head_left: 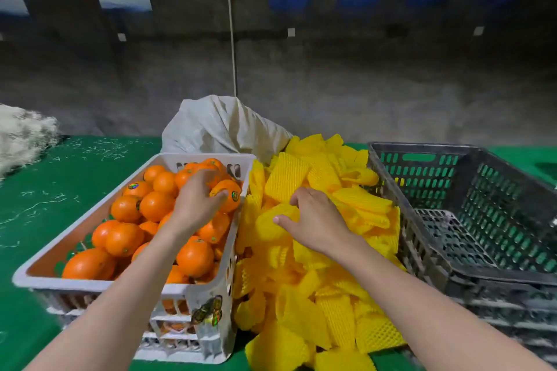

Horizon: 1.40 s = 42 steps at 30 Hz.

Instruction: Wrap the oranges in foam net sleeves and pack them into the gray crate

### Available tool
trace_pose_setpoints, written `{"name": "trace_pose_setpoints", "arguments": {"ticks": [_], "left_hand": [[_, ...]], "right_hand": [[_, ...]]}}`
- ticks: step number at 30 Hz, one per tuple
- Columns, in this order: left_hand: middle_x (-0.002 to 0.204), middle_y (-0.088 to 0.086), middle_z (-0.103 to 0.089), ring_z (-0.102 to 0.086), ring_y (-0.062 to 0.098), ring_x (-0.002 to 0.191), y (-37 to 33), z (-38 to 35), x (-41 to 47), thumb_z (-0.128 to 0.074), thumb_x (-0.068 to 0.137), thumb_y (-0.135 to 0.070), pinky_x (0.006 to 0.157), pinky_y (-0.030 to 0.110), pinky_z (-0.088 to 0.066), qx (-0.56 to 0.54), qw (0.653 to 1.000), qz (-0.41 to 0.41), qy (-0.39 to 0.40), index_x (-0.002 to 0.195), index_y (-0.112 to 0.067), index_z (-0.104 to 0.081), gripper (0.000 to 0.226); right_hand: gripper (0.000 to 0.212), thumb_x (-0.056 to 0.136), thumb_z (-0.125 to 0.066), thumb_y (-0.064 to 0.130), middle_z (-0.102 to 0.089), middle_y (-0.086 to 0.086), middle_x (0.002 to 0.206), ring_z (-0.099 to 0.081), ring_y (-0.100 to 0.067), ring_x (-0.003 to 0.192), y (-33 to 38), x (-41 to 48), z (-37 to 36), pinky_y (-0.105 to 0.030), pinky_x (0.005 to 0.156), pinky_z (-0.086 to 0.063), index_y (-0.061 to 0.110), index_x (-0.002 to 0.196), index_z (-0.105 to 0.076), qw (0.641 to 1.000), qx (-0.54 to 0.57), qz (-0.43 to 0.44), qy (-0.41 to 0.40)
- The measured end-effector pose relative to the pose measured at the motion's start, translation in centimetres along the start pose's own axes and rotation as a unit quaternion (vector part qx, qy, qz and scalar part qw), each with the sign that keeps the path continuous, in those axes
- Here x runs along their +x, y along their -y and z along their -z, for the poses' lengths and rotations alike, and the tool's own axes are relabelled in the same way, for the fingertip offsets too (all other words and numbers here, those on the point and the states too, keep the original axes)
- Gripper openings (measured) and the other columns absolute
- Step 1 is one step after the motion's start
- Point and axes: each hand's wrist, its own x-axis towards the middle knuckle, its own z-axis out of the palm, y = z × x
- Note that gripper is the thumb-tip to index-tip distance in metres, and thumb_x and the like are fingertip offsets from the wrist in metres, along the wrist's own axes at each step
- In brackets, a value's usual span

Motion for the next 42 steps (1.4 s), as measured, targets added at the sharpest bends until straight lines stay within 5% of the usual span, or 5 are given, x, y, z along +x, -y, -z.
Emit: {"name": "trace_pose_setpoints", "arguments": {"ticks": [8,21,26,34,42], "left_hand": [[0.136,0.018,-0.042,-0.044,0.035,0.123,3.4,-4.7,2.8,-0.076,0.078,-0.032,0.099,0.040,-0.038,0.100,0.988,0.095,0.074,0.138,-0.017,-0.039,0.071],[0.113,-0.003,-0.055,-0.057,0.013,0.091,3.2,-5.0,1.8,-0.078,0.076,-0.019,0.067,0.019,-0.045,-0.127,0.990,0.040,-0.048,0.121,-0.033,-0.048,0.057],[0.115,0.002,-0.056,-0.062,0.025,0.097,-2.1,-4.5,1.2,-0.074,0.073,-0.022,0.066,0.032,-0.057,-0.463,0.875,0.132,0.052,0.106,-0.039,-0.059,0.040],[0.112,0.018,-0.063,-0.070,0.022,0.074,-8.4,-7.2,-2.5,-0.059,0.080,-0.016,0.061,0.030,-0.056,-0.601,0.748,0.233,0.158,0.122,-0.020,-0.060,0.042],[0.102,0.013,-0.070,-0.068,0.029,0.089,-9.7,-8.7,-6.5,-0.063,0.073,-0.024,0.074,0.040,-0.054,-0.583,0.772,0.205,0.149,0.113,-0.031,-0.064,0.041]], "right_hand": [[0.069,0.086,-0.044,0.064,-0.053,-0.013,0.126,-0.043,-0.029,0.122,0.6,2.3,-3.1,-0.039,0.096,-0.036,0.006,0.122,-0.047,0.988,-0.130,-0.085,-0.011],[0.025,0.082,-0.060,0.006,-0.060,0.004,0.096,-0.055,-0.020,0.097,-0.8,2.4,-0.1,-0.027,0.078,-0.036,0.020,0.103,-0.054,0.977,0.174,0.043,-0.119],[0.041,0.082,-0.048,-0.015,-0.060,0.001,0.094,-0.057,-0.007,0.082,-2.3,1.1,4.6,-0.020,0.061,-0.042,0.025,0.090,-0.055,0.913,0.405,-0.001,-0.042],[0.041,0.079,-0.030,-0.021,-0.058,-0.002,0.062,-0.049,-0.010,0.058,-3.1,-3.0,4.6,-0.022,0.057,-0.037,0.008,0.077,-0.058,0.784,0.614,-0.052,0.070],[0.044,0.081,-0.033,-0.022,-0.060,-0.005,0.069,-0.047,-0.011,0.056,-2.9,-4.5,3.5,-0.021,0.052,-0.034,0.012,0.079,-0.061,0.813,0.577,-0.070,0.032]]}}
